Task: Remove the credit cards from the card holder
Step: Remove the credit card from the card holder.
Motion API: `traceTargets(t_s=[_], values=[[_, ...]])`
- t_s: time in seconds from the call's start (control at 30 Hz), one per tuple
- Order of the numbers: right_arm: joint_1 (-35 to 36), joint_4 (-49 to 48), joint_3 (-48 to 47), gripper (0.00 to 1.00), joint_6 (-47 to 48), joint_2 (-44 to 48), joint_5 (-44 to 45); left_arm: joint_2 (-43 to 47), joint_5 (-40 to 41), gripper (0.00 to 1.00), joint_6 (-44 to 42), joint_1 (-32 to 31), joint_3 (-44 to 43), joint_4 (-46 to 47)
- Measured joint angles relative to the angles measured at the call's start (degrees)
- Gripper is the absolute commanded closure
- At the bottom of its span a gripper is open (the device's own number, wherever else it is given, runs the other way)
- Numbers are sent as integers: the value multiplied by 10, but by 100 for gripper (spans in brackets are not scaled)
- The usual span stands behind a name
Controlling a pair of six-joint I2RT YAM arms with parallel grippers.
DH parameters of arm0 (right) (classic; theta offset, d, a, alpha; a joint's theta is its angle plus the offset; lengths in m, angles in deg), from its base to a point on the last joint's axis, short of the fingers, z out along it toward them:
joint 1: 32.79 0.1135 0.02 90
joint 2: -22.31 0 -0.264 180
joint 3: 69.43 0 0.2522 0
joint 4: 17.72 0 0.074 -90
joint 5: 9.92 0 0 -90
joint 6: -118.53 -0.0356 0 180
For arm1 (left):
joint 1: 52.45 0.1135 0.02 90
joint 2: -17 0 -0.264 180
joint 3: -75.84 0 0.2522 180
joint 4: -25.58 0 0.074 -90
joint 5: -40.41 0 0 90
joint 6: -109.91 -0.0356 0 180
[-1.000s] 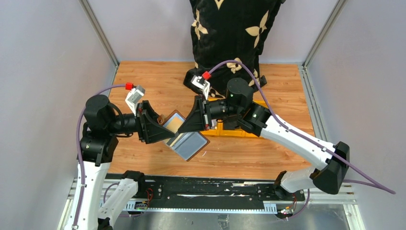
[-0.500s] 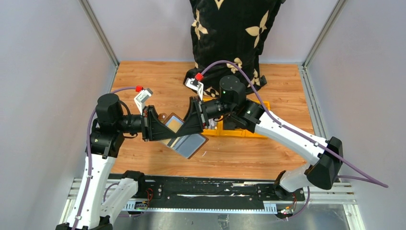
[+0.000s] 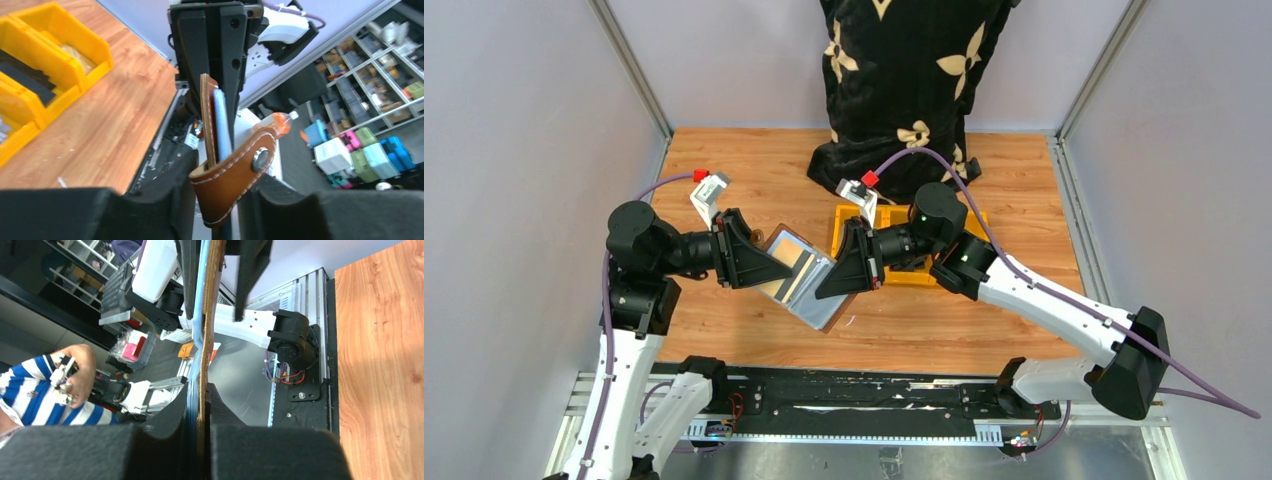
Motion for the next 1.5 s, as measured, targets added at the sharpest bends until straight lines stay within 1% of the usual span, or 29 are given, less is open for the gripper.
traceTargets(t_s=[0.03, 0.07, 0.13, 0.3, 0.37, 0.4, 0.5, 0.57, 0.6, 0.67, 0.73, 0.8, 0.87, 0.93, 1.07, 1.1, 1.17, 1.33, 1.5], values=[[0, 3, 0, 100, 3, 2, -1, 1, 5, 58, 6, 0, 0, 6], [-1, 9, -3, 100, 8, 3, -4, 2, 8, 58, 12, 0, 1, 10], [-1, 29, -10, 100, 21, 2, -7, 2, 12, 61, 19, 0, 1, 13], [-1, 75, -28, 100, 56, 2, -16, -2, 13, 76, 28, 0, -1, 14], [-1, 90, -34, 100, 68, 2, -16, -3, 12, 84, 29, 0, -2, 13], [-1, 97, -35, 95, 74, 2, -16, -3, 12, 87, 29, 0, -2, 13], [-4, 118, -40, 70, 92, 2, -13, -3, 5, 92, 30, 0, -2, 13], [-9, 148, -54, 56, 109, 2, -11, -3, 7, 93, 28, 0, -2, 13], [-12, 162, -60, 51, 113, 2, -7, -3, 8, 94, 28, 0, -2, 12], [-25, 200, -84, 48, 125, 3, 22, -3, 12, 96, 27, 0, -2, 12], [-37, 229, -100, 45, 132, 14, 72, -3, 19, 98, 24, 0, -2, 11], [-45, 242, -99, 41, 130, 47, 131, -4, 32, 99, 16, 0, -4, 5], [-46, 224, -84, 40, 115, 87, 167, -5, 50, 99, -3, 0, -11, -13], [-46, 181, -63, 40, 87, 125, 184, -5, 79, 100, -29, 0, -22, -35], [-36, 76, -25, 41, 17, 141, 193, -1, 136, 100, -60, 0, -31, -52], [-28, 44, -12, 41, -4, 133, 195, 1, 151, 100, -63, 0, -31, -54], [-15, 10, 0, 41, -28, 106, 199, 3, 167, 100, -64, 0, -31, -53], [5, -27, 13, 42, -64, 30, 201, 4, 173, 100, -42, 0, -31, -37], [7, -75, 13, 45, -90, -3, 194, 5, 169, 98, 5, 0, -16, 5]])
